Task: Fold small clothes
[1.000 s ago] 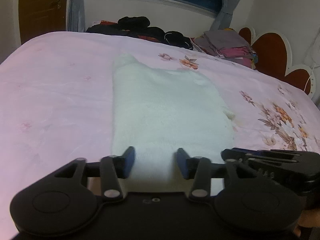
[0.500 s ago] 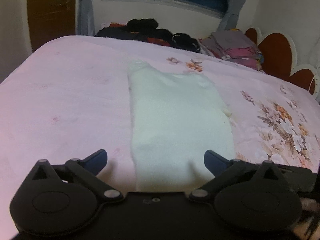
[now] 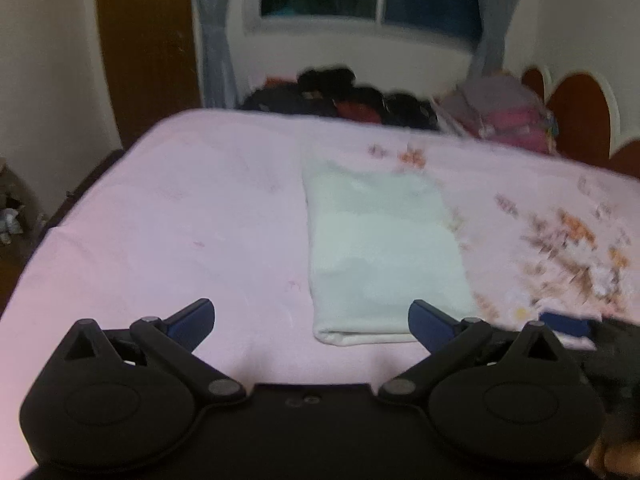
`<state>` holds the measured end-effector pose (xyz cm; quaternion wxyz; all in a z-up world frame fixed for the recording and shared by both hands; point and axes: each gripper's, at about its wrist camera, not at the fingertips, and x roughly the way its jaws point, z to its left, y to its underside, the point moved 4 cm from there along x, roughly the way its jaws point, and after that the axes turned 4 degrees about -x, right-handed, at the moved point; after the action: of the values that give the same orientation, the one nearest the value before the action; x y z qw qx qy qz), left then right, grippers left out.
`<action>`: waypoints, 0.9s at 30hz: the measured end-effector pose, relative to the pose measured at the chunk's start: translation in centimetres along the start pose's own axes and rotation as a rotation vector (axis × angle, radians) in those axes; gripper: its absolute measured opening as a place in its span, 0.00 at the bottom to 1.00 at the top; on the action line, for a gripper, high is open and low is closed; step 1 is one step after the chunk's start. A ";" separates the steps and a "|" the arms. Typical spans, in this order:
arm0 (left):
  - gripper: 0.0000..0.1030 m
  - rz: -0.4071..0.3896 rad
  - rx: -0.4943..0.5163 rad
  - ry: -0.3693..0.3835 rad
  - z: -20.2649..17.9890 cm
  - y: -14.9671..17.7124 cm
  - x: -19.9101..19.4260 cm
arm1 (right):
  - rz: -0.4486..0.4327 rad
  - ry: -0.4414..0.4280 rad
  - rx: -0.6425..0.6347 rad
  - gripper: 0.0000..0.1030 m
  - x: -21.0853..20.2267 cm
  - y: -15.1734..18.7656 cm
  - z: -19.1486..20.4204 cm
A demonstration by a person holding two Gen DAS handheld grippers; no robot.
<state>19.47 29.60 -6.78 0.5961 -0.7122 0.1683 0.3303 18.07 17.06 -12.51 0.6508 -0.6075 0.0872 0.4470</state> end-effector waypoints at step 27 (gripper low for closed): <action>1.00 -0.111 -0.080 -0.090 -2.2 8.5 -20.6 | -0.203 0.093 -0.039 1.00 -27.2 5.6 4.1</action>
<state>-0.24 22.32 0.96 0.5917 -0.7281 0.0882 0.3346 -3.46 6.91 2.40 0.6761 -0.6457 0.0467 0.3519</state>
